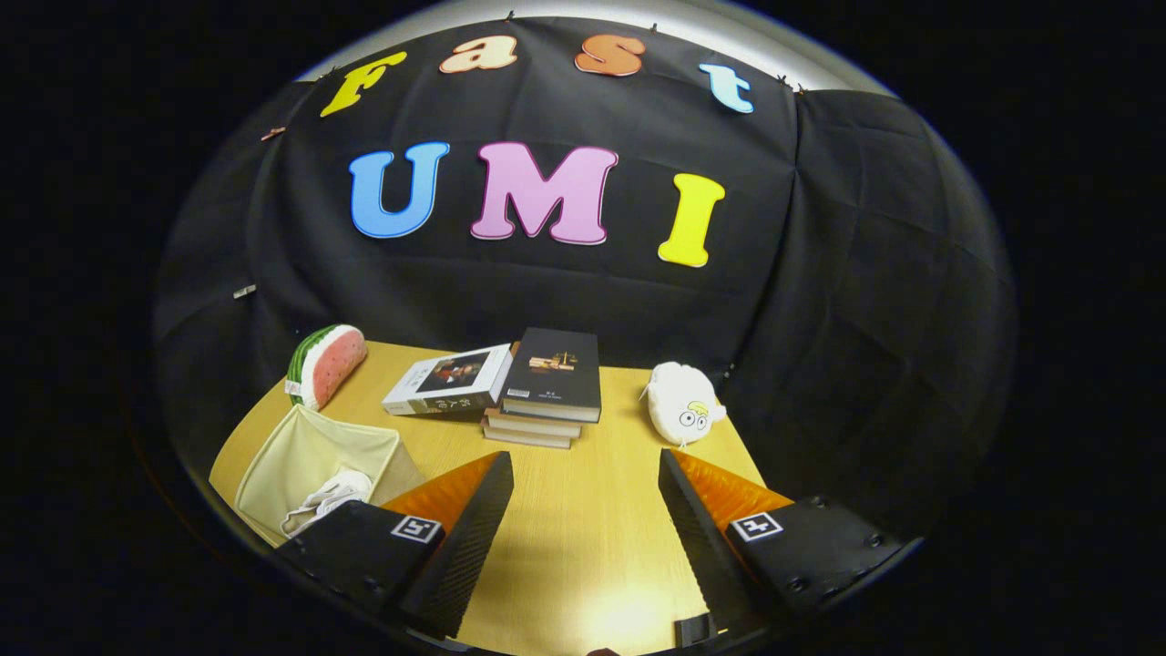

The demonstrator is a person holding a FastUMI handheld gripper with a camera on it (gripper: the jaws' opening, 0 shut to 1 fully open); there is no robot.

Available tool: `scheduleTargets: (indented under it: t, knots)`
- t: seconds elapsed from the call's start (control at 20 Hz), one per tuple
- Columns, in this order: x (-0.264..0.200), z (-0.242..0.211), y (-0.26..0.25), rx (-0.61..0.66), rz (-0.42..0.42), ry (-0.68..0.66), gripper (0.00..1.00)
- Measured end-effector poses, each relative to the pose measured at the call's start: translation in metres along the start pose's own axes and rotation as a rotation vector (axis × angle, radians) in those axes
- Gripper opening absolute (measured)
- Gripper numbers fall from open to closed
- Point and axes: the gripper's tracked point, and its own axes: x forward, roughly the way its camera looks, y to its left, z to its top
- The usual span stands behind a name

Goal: Open the storage box then place both shoes into the box .Put the left shoe in first, then the right shoe, with the right side of both shoes facing outward in a uniform manner.

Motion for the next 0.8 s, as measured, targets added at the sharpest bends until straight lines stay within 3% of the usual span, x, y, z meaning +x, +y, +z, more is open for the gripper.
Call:
scheduleTargets:
  t: [0.5, 0.8]
  knots:
    - [-0.024, 0.034, -0.032, 0.046, 0.066, -0.181, 0.98]
    - [-0.024, 0.024, -0.047, 0.052, 0.075, -0.163, 0.99]
